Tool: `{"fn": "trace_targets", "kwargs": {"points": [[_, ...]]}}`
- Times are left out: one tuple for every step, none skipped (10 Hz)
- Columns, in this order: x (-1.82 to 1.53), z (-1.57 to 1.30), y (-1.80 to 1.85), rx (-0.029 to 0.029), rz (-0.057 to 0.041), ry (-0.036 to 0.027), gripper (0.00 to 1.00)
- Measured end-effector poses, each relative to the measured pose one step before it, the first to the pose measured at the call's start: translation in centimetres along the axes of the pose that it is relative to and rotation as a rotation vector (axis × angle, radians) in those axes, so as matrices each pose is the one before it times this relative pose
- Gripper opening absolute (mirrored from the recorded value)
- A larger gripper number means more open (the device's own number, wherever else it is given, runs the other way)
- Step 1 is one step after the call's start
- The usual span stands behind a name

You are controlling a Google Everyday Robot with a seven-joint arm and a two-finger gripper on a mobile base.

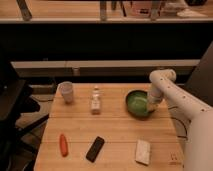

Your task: Push the ceramic bowl across the table

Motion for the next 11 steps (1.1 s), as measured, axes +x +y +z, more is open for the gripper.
{"fn": "trace_targets", "kwargs": {"points": [[-0.268,0.284,0.402,-0.00638,-0.01109,0.00268,0.03],[-0.741,0.227,0.536,-0.00921,-0.02049,0.00095,0.03],[-0.525,0.181,0.298,-0.00408,-0.01249,0.00029,0.03],[-0.681,0.116,0.285,-0.00059,-0.02,0.00648,0.03],[-0.931,-0.047,0.338,-0.00591,-0.01344,0.00218,0.03],[-1.016,0.063,0.284,-0.00232,-0.02253,0.00533,0.03],[-0.346,-0.019,0.437,-0.00026,-0.01666,0.0032,0.03],[-0.18,0.057,0.939,-0.00933,-0.02215,0.00438,0.03],[-0.292,0.025,0.331,-0.00398,-0.01279,0.00581,0.03],[-0.839,-0.086,0.045,-0.00035,-0.01701,0.00051,0.03],[-0.846,0.064,-0.11,0.00288,-0.01325,-0.00455,0.03]]}}
